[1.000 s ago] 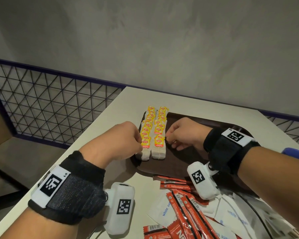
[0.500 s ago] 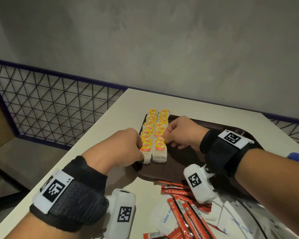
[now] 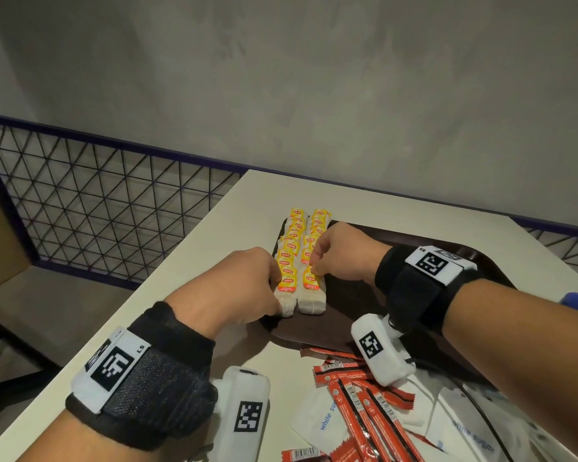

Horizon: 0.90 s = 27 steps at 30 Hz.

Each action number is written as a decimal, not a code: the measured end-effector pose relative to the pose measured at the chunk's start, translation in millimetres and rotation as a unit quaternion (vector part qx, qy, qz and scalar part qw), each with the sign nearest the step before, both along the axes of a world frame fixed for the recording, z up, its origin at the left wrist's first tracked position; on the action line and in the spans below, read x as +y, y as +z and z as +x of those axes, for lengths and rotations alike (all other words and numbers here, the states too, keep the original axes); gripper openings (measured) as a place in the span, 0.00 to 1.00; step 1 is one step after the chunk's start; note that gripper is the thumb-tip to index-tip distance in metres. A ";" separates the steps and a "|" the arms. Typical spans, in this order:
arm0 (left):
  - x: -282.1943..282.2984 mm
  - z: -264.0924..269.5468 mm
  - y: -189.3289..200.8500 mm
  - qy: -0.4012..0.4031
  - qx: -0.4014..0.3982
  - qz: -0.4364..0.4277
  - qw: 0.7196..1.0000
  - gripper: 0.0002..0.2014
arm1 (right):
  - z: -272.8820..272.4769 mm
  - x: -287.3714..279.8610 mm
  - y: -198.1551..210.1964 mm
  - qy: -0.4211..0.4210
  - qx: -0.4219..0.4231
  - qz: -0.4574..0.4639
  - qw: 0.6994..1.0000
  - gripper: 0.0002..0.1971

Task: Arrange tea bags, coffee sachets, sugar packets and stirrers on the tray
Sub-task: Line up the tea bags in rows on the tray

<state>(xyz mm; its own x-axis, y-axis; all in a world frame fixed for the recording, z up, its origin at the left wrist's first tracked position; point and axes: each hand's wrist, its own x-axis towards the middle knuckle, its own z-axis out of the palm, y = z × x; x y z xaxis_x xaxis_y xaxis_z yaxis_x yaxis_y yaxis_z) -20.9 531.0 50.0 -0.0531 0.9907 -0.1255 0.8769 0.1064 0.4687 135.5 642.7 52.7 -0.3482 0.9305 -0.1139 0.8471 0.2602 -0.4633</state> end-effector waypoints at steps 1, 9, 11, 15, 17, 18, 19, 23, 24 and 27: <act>-0.2 0.3 0.2 0.000 -0.001 0.001 1.000 0.20 | -0.6 0.4 0.9 0.004 -0.008 -0.005 1.000 0.06; 1.5 -0.6 -0.9 0.000 -0.001 0.006 1.000 0.21 | -5.8 1.5 4.6 0.054 -0.043 0.003 0.998 0.05; 1.4 -0.9 -1.4 0.001 0.000 0.007 1.000 0.21 | -7.1 1.3 6.1 0.066 -0.036 0.000 0.997 0.04; 2.1 -1.6 -2.5 0.013 -0.007 0.014 1.000 0.20 | -4.6 -0.9 15.3 0.063 0.013 0.003 0.998 0.04; 2.5 -1.2 -2.5 0.016 -0.007 0.011 1.000 0.20 | 1.6 -3.8 21.0 0.040 0.033 0.011 0.999 0.05; 2.4 -0.9 -2.4 0.017 -0.007 0.010 1.000 0.20 | 5.7 -6.4 22.9 0.028 0.043 0.003 0.999 0.07; 2.5 -0.9 -2.5 0.018 -0.008 0.010 1.000 0.19 | 9.8 -10.5 23.9 0.019 0.053 -0.016 0.998 0.08; 2.2 -2.6 -2.2 0.022 -0.009 0.018 1.000 0.12 | 21.7 -38.2 22.4 0.038 0.046 -0.132 0.989 0.12; 1.7 -2.5 -2.0 0.019 -0.009 0.018 1.000 0.10 | 22.1 -45.2 20.1 0.042 0.046 -0.153 0.986 0.13; 0.6 0.2 -2.4 -0.001 -0.009 0.014 1.000 0.11 | 17.7 -52.8 10.7 0.018 0.058 -0.159 0.985 0.25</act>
